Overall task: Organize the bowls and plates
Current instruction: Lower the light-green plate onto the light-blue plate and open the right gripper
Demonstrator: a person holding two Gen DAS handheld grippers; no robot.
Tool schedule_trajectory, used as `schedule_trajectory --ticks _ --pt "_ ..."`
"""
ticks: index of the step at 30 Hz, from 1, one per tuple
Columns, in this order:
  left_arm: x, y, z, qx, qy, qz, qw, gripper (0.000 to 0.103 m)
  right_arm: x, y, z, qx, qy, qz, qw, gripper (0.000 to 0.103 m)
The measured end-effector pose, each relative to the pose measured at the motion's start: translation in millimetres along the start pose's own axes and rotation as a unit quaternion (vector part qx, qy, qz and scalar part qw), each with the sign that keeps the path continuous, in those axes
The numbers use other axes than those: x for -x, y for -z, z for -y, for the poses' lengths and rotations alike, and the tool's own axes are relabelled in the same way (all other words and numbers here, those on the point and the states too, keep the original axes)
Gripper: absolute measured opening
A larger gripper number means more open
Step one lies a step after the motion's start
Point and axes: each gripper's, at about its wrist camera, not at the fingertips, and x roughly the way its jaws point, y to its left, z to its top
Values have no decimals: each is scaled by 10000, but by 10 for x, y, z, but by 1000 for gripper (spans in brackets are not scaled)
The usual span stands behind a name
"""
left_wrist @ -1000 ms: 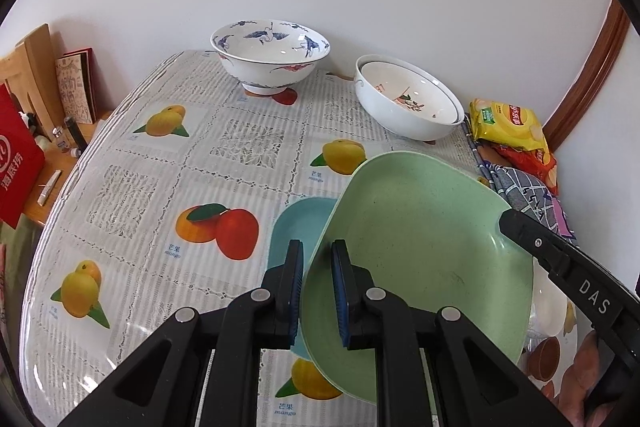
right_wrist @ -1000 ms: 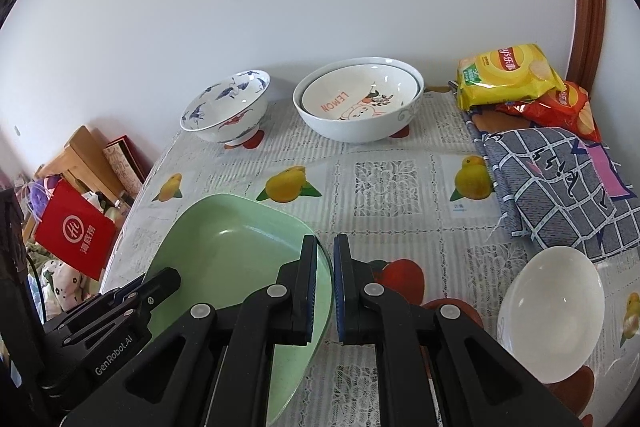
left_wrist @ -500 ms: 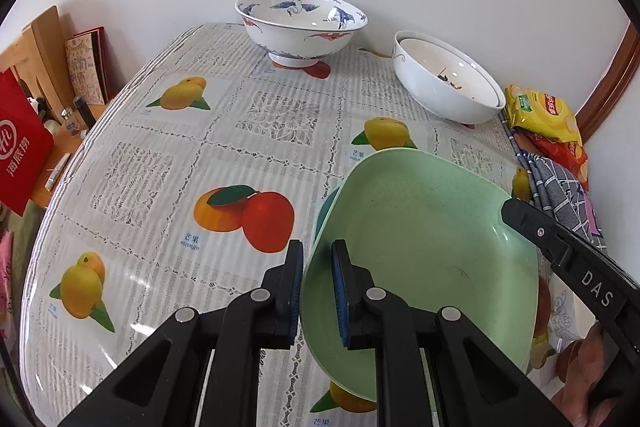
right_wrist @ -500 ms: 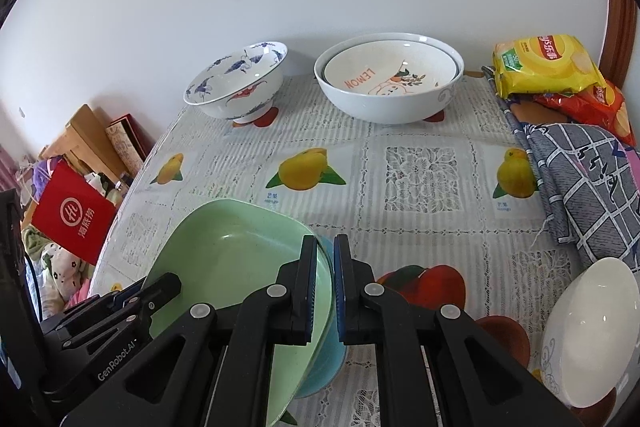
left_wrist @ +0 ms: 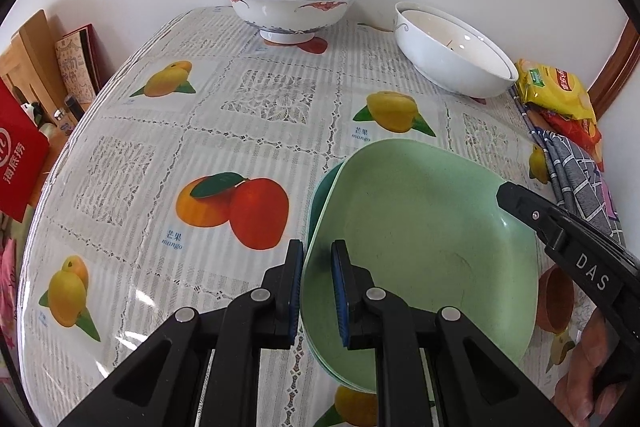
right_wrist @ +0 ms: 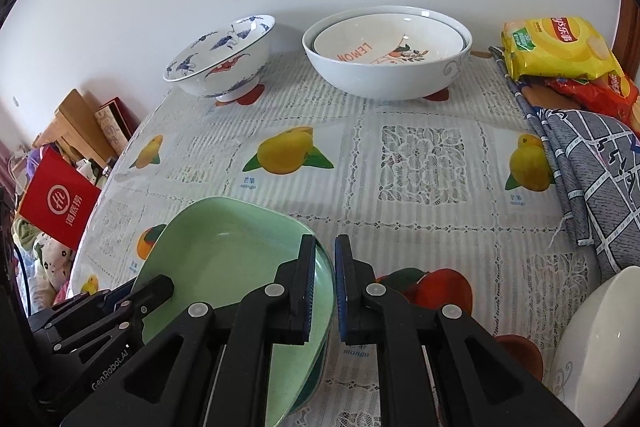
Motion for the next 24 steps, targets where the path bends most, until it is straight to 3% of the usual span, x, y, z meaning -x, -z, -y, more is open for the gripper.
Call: schedule_trajectory --ticks 15,24 --pt "46 21 -28 -36 74 -95 9999 14 -143 -64 -56 178 -28 40 9998 17" --pt "213 42 -6 -110 70 -35 9999 14 133 -84 -115 220 -90 256 9994 18"
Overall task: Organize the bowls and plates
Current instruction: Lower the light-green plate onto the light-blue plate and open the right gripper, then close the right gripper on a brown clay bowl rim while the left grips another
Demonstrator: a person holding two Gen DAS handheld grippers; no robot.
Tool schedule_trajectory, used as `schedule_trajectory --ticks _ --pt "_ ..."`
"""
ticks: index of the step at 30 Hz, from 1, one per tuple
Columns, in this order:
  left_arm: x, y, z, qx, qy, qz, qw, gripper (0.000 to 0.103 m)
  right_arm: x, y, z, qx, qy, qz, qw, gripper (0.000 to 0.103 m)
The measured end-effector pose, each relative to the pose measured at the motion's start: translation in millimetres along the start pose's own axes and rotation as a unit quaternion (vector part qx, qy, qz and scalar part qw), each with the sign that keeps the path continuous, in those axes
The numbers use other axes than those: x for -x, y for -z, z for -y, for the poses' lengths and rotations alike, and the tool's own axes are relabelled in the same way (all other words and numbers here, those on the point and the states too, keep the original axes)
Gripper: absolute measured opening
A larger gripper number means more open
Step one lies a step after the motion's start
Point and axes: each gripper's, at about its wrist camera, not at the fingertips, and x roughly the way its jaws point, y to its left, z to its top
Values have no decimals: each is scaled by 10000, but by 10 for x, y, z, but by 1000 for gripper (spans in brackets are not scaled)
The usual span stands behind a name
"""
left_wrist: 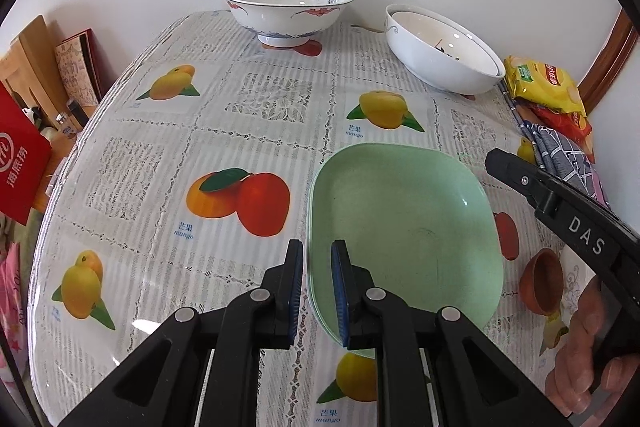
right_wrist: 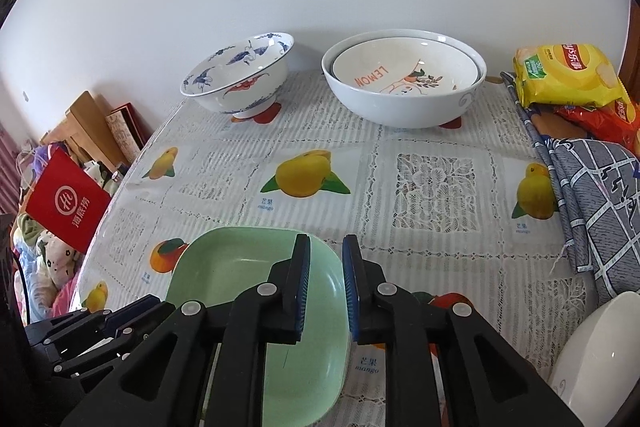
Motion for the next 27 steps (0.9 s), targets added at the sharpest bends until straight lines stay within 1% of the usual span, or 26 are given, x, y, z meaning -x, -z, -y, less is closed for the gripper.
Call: schedule_trajectory --ticks 4,6,8,11,12,14,15,16,17,18,22,24,27 --pt "110 32 55 -67 46 80 9999 14 205 79 36 27 86 68 9999 20" --pt "173 56 104 -108 86 117 9998 14 337 136 83 -7 157 106 9998 25" --pt "241 80 169 -159 116 156 9997 14 490 196 154 -59 243 176 9995 32" --pt "358 123 301 -277 187 232 9992 14 723 284 282 -153 418 281 9986 36" --pt "397 137 347 -312 210 256 9990 16 799 309 332 -196 489 319 9981 36" --pt "471 169 450 -395 259 301 9984 24 964 365 447 -286 644 411 9967 36" --pt "511 188 512 -452 278 338 9980 30 1068 403 518 -335 750 464 9955 37" --pt "552 210 575 -506 290 381 9976 32 1156 442 583 -390 847 506 9944 39" --pt "589 232 638 -556 312 419 9971 32 1224 471 639 -447 916 542 9933 42" --pt "624 252 703 -613 353 446 9965 33 1326 518 719 -524 995 586 9919 44" --pt "733 338 963 -859 488 535 9937 42 1607 665 982 -730 1191 644 9881 47" --pt "768 378 1087 -939 513 566 9926 46 1760 763 1111 -819 1409 727 9839 48" --pt "798 426 1244 -996 600 568 9916 46 1958 907 1292 -958 1616 842 9786 48"
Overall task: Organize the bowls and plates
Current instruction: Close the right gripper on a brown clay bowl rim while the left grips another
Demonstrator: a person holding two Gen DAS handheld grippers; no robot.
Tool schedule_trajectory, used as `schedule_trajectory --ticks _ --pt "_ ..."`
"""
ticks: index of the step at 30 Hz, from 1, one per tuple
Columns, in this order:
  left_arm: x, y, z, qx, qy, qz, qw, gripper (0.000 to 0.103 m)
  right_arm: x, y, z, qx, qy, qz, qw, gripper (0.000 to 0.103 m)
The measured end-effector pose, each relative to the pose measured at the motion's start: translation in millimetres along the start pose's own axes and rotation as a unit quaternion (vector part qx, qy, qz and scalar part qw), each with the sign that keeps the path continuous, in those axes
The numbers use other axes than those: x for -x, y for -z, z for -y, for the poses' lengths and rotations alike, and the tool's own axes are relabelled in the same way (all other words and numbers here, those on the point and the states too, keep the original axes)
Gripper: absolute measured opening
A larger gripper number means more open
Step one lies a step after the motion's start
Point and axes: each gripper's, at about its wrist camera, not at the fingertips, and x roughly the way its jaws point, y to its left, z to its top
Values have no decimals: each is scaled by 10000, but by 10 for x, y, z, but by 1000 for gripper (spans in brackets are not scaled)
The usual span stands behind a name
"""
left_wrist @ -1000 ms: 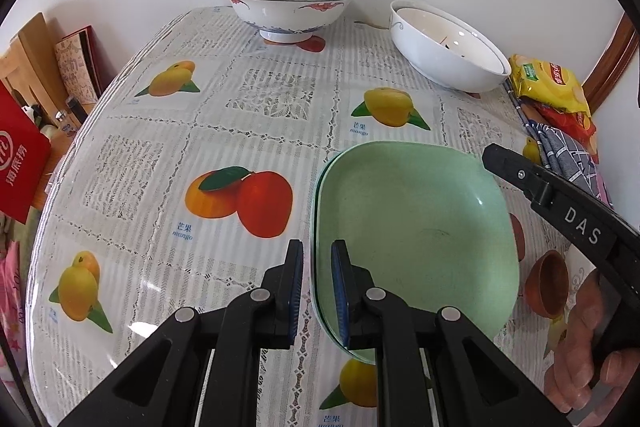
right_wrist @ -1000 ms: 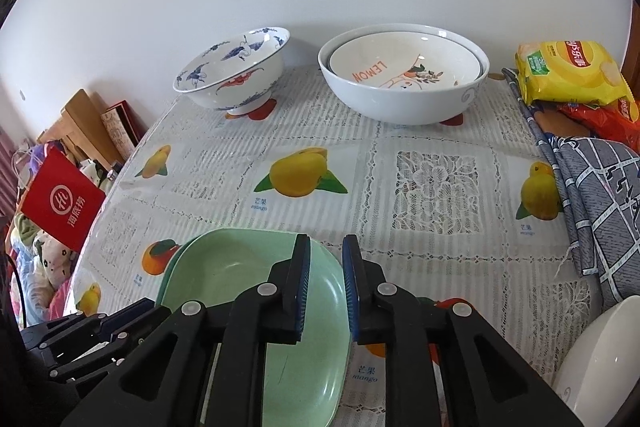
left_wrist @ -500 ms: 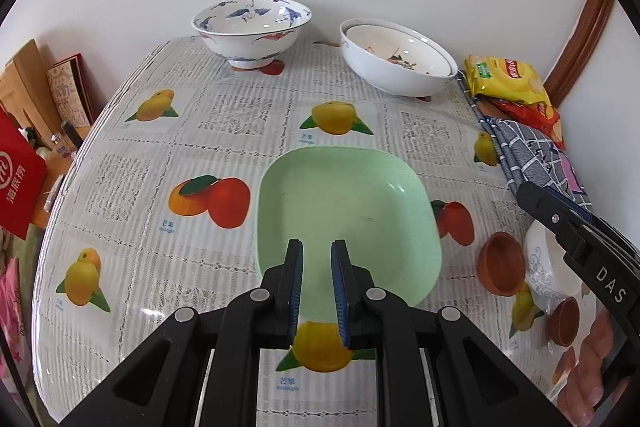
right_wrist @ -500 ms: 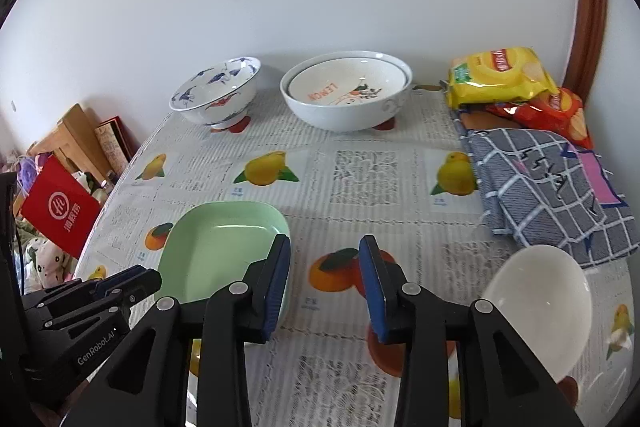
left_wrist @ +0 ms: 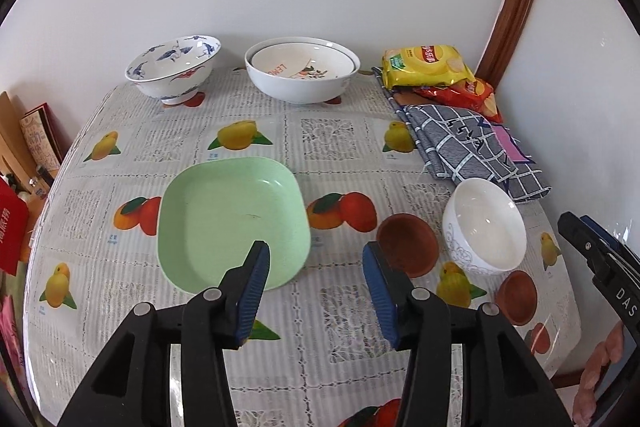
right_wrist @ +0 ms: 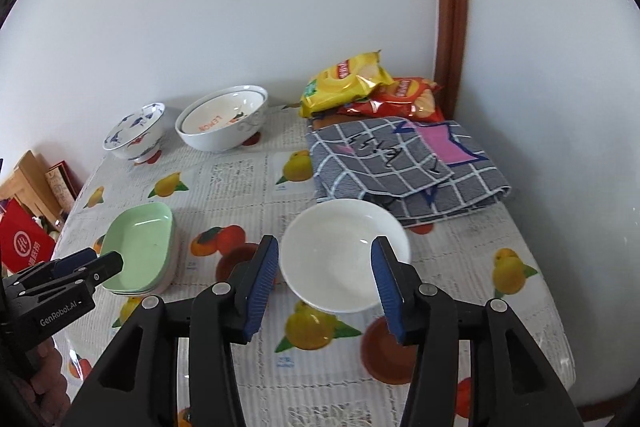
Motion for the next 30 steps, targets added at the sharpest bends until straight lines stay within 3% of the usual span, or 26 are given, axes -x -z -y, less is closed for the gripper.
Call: schedule_trajectory --ticks 8,14,21,26,30 --pt "-82 63 319 9 53 138 9999 46 161 259 690 -509 498 84 9974 49" --pt "-223 84 472 -126 36 41 9999 46 54 440 1034 -802 420 -281 9955 49" --pt "-516 95 537 -111 -37 -376 9992 46 -185 608 1146 -843 410 -662 9934 49" --pt "-712 123 521 35 -4 -556 9984 57 -355 722 1162 -876 227 -851 9923 49" --pt "-830 103 540 37 -60 -630 9980 59 -480 796 1143 -855 147 -926 9919 50"
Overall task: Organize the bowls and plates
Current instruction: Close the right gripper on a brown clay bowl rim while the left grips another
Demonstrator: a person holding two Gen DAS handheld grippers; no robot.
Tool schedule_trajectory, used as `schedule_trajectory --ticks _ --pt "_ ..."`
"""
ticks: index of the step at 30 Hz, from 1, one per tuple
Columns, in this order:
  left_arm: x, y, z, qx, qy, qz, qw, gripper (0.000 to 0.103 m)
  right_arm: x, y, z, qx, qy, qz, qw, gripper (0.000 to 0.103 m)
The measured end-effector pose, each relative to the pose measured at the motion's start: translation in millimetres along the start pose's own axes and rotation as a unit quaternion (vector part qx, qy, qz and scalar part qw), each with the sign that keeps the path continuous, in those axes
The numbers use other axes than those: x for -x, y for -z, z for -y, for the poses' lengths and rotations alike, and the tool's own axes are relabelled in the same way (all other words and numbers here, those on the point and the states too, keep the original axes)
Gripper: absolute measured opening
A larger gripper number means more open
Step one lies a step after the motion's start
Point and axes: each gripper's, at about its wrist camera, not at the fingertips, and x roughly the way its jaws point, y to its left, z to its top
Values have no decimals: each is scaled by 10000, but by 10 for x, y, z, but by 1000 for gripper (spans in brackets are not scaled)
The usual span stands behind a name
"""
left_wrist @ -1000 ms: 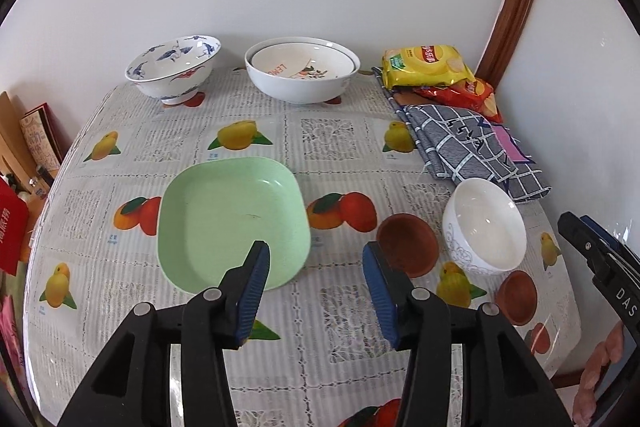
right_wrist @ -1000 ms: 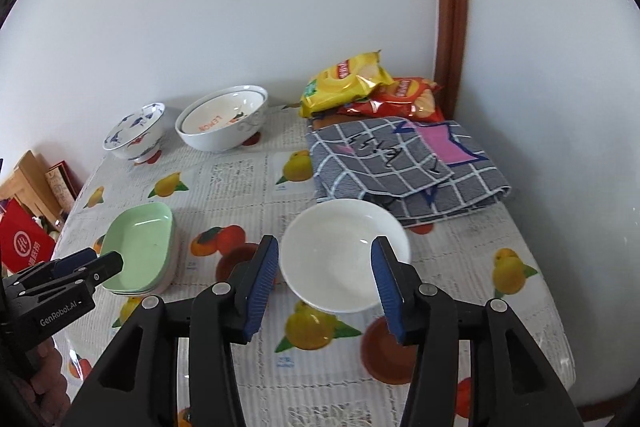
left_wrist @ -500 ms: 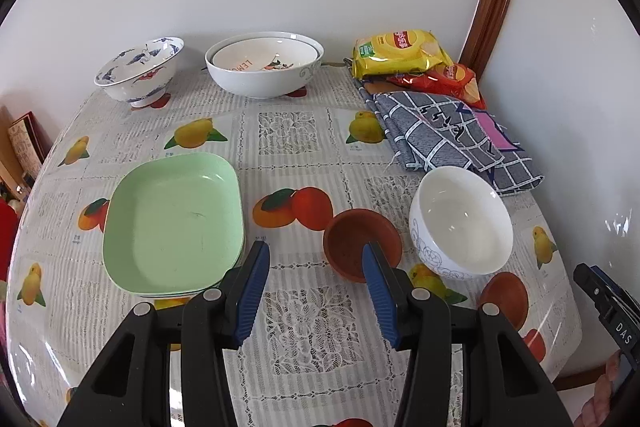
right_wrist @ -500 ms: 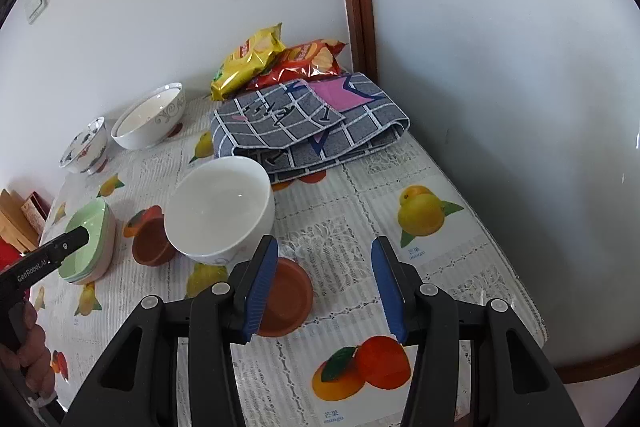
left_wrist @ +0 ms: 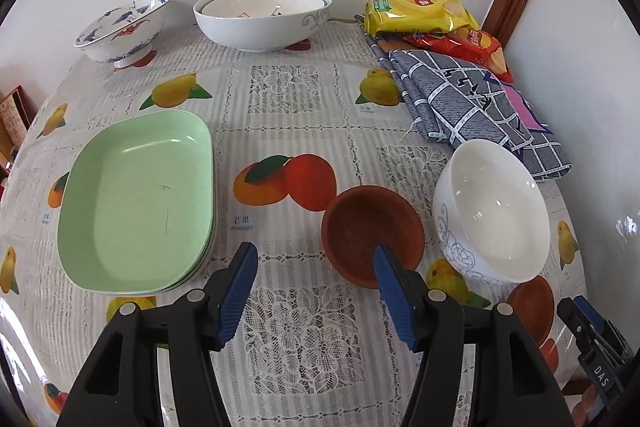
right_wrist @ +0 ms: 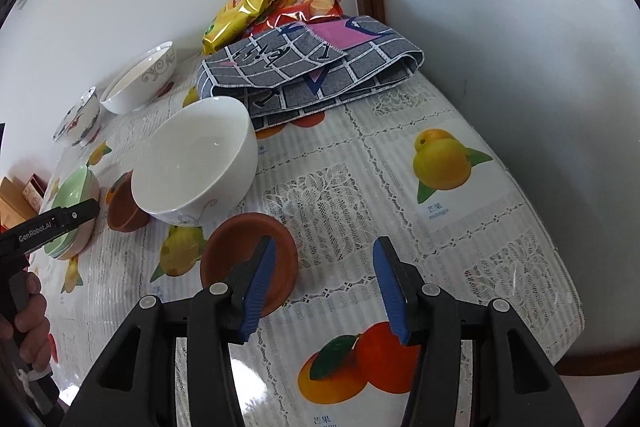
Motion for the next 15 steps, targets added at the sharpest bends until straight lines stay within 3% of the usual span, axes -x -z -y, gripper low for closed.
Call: schedule_trajectory --ticks 15 --pt "-386 -89 39 57 -96 -219 9997 58 -376 4 -61 84 -268 -265 9993 49"
